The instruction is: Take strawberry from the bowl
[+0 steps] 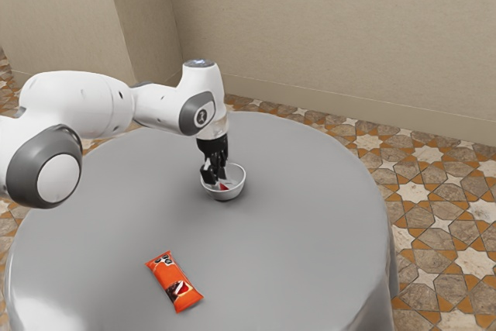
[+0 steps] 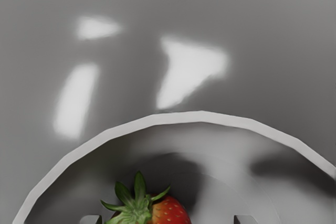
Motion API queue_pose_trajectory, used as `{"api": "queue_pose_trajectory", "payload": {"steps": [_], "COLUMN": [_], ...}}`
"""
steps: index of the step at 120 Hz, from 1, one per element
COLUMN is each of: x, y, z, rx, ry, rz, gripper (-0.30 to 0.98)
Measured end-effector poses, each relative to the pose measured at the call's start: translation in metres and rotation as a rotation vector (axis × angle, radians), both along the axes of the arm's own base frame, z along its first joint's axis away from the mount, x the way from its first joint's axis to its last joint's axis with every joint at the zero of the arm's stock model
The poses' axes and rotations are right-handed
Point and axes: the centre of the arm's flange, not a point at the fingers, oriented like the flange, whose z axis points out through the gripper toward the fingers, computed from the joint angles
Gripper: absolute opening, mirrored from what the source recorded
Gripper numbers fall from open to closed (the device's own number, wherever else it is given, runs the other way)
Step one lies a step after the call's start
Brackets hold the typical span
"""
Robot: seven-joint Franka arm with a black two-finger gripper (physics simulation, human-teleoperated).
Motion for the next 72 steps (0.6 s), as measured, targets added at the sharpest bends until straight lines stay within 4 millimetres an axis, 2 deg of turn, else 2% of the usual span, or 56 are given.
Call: {"api": "queue_pose_trajectory", "payload": {"steps": [18,72], "x": [0.0002,0.0002], "y": [0.0001,-0.0007], "z": [-0.0001,0.0004], "rx": [0.000,0.000], "ry": [-0.001,-0.001], "rz": [0.003,0.008], "gripper": [0.28,0.15]}}
